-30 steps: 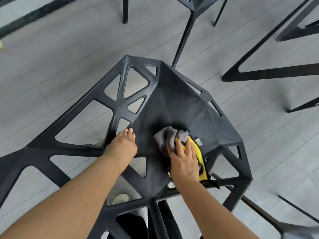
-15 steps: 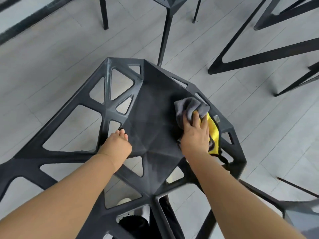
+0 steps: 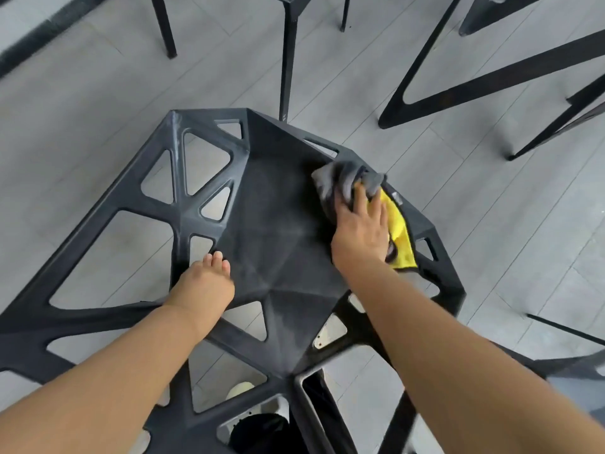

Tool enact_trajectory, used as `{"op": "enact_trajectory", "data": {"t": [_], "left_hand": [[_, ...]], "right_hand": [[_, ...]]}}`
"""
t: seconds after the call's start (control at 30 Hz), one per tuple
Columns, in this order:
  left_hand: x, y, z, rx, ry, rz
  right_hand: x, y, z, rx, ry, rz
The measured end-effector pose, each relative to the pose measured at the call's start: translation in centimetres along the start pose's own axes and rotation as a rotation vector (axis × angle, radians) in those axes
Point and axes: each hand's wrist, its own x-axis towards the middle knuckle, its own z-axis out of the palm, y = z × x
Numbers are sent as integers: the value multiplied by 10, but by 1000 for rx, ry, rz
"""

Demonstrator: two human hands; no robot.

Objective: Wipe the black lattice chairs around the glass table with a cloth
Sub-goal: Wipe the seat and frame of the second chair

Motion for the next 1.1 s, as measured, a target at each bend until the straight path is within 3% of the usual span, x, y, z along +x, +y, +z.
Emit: {"op": "enact_trajectory", "data": {"t": [0.1, 0.27, 0.47, 0.7, 0.83, 0.97, 1.1], "left_hand": [[-1, -2, -2, 21, 12, 21], [-3, -5, -12, -36, -60, 11], [-4, -5, -9, -7, -76, 24], [-2, 0, -2, 4, -46, 14], [-2, 2, 0, 42, -12, 10], [-2, 2, 1, 63, -47, -15], [-2, 2, 1, 92, -45, -11]], "right_hand": [[45, 8, -33, 39, -34, 148], [-27, 13, -7, -184, 92, -18], [-20, 16, 4, -279, 5, -29], [7, 7, -10, -148, 46, 65], [30, 11, -22, -4, -30, 88], [-13, 18, 4, -98, 41, -14], [-99, -11, 44, -78, -38, -122]]}}
